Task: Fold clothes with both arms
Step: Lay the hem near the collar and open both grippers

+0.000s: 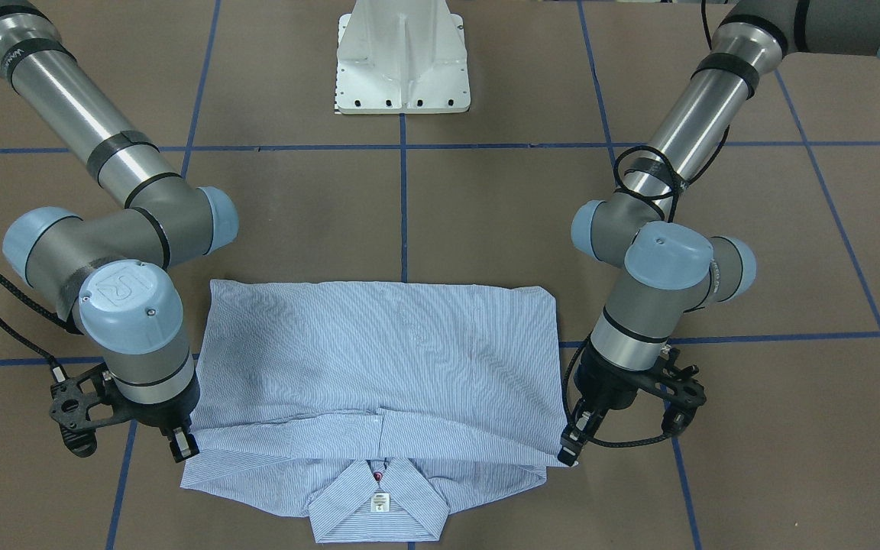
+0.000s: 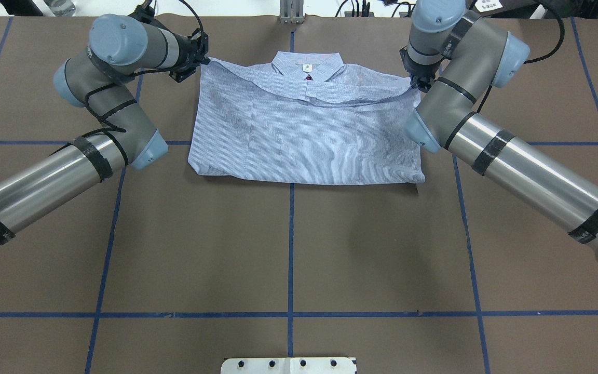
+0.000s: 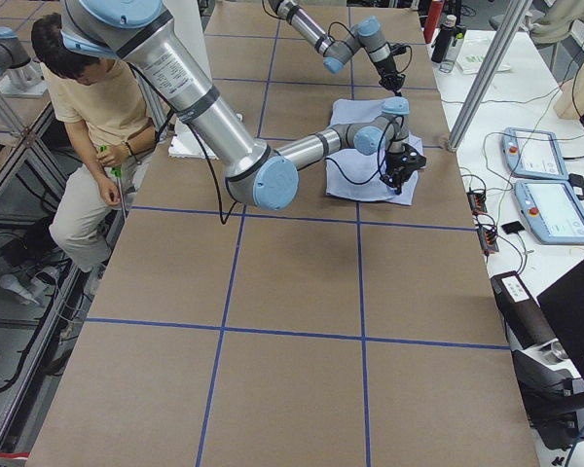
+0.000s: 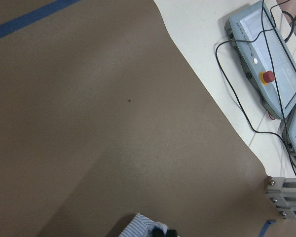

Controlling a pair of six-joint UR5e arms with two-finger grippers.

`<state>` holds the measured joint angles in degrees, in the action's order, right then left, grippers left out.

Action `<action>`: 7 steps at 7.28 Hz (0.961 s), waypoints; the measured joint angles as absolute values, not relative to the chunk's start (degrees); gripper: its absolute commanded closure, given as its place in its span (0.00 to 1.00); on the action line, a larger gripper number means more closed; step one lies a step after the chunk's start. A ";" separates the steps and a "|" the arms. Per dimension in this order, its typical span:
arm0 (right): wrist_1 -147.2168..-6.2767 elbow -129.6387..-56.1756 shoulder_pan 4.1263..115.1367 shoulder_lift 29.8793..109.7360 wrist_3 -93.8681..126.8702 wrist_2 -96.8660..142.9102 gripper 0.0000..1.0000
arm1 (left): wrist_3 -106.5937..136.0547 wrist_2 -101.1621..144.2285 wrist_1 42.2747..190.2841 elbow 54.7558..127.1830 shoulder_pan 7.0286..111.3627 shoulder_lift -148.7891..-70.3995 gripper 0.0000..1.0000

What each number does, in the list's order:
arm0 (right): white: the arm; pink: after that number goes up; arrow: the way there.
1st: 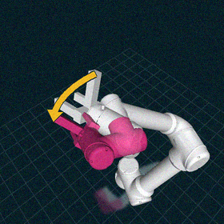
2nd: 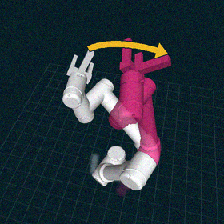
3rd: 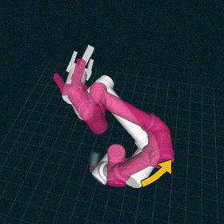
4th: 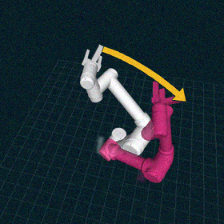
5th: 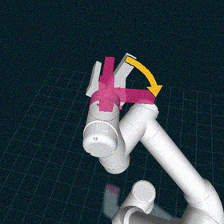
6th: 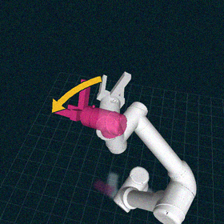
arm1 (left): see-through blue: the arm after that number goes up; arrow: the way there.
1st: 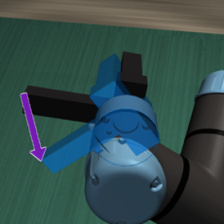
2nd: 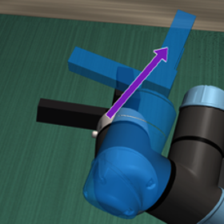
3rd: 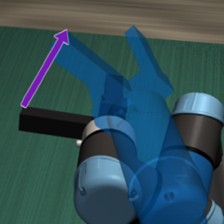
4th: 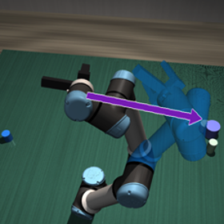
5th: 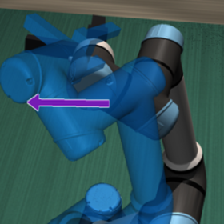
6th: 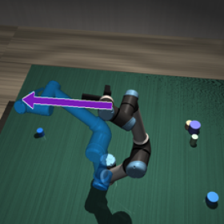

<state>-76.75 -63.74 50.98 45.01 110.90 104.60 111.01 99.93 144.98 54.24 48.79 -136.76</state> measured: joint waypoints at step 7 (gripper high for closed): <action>-74.67 -60.53 50.98 44.12 109.79 104.26 0.57 | 110.92 99.87 146.06 52.93 48.69 -136.57 0.46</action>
